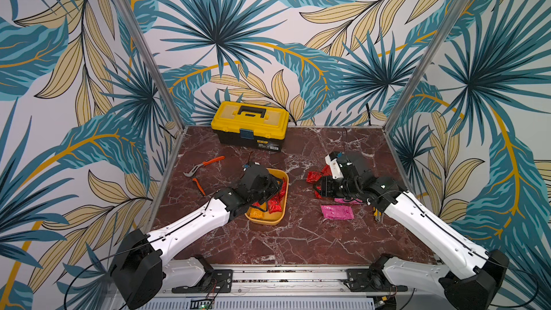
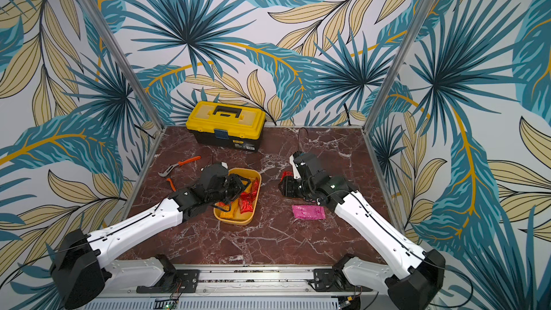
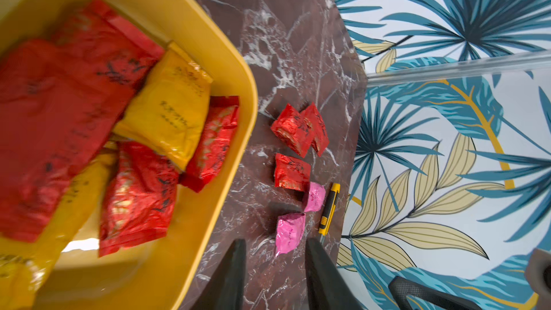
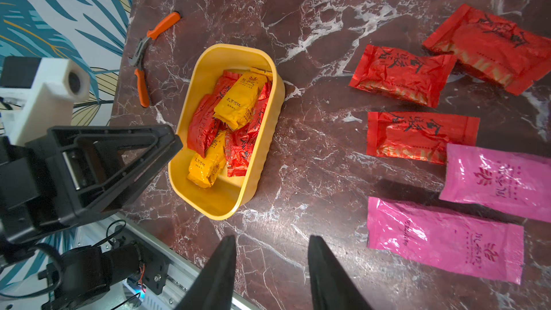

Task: Take the tea bags out of the storage box
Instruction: Pick up the tea bag from the storage box.

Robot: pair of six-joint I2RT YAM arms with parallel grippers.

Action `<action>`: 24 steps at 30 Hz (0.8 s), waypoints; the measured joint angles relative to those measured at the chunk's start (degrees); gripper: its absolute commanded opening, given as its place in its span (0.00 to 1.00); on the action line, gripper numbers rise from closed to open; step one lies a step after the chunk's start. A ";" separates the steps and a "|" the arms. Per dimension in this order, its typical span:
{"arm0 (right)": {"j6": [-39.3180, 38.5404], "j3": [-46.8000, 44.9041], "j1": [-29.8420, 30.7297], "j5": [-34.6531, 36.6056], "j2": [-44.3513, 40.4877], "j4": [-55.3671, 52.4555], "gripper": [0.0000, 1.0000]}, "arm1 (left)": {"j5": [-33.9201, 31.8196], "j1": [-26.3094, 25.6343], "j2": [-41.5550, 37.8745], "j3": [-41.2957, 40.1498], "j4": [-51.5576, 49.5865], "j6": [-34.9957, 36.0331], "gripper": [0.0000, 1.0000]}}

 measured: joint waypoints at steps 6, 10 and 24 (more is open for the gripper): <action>0.20 0.85 4.07 2.34 5.55 2.78 0.45 | -1.84 0.66 -1.70 -5.05 1.57 -4.59 0.38; 0.17 2.03 6.67 3.41 9.40 4.44 0.45 | -2.62 0.81 -1.86 -7.96 3.52 -7.67 0.39; 0.17 2.75 8.15 4.28 12.57 7.85 0.45 | -4.33 1.44 8.39 -10.60 12.98 -13.60 0.32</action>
